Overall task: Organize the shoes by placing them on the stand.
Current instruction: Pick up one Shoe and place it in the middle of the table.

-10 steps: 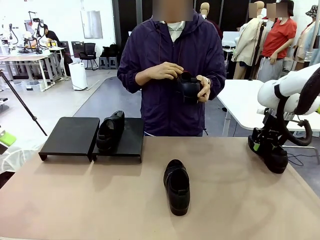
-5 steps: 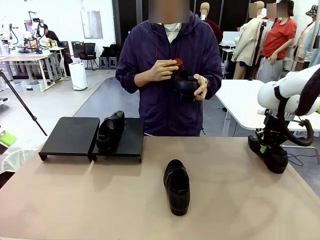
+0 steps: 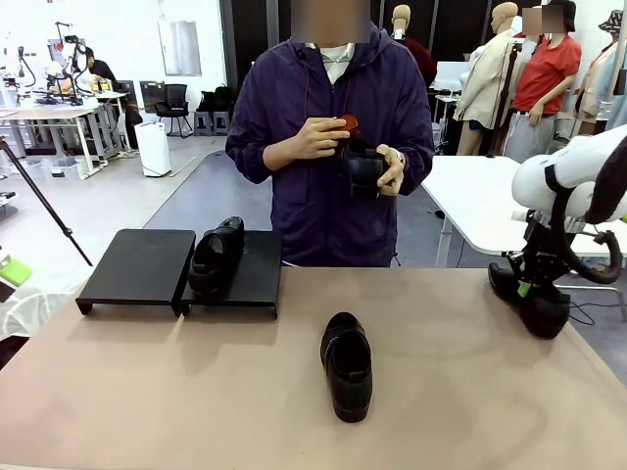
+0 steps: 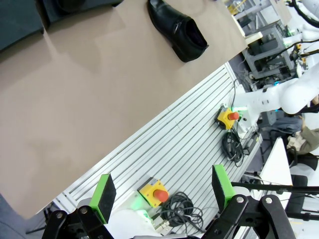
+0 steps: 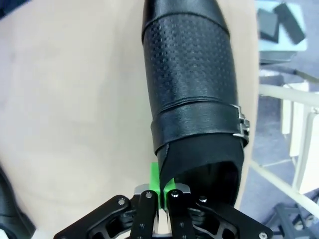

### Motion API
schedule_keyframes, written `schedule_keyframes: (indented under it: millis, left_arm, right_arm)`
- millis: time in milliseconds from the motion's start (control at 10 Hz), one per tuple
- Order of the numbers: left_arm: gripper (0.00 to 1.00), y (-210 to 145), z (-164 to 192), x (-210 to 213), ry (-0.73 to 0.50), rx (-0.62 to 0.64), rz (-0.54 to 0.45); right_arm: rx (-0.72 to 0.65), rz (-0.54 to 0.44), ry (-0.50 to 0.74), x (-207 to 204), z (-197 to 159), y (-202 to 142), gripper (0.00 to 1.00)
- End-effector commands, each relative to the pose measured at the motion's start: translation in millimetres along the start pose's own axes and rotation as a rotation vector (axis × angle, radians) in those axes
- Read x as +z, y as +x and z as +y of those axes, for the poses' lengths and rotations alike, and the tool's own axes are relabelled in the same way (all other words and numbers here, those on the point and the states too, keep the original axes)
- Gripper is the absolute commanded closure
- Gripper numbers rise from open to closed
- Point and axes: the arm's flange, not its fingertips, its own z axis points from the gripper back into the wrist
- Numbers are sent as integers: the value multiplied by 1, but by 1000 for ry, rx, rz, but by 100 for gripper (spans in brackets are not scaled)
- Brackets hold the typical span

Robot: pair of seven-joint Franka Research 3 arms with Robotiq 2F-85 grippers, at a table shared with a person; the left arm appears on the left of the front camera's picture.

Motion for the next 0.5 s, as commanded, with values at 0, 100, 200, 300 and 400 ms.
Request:
schedule_keyframes:
  millis: [0, 100, 200, 300, 400]
  left_arm:
    - [0, 1, 0, 1, -18, -20, -17]
    - [0, 1, 0, 1, -18, -20, -17]
    - [0, 1, 0, 1, -18, -20, -17]
    - [0, 1, 0, 1, -18, -20, -17]
    - [0, 1, 0, 1, -18, -20, -17]
  right_arm:
    - [-63, -42, -52, 42, -2, -21, 100]
    - [-113, -26, -5, 71, 0, -45, 100]
    - [-196, 1, 22, 96, 7, -79, 100]
    - [-185, 13, 32, 115, 19, -123, 100]
    - [-166, 49, 53, 125, 31, -161, 100]
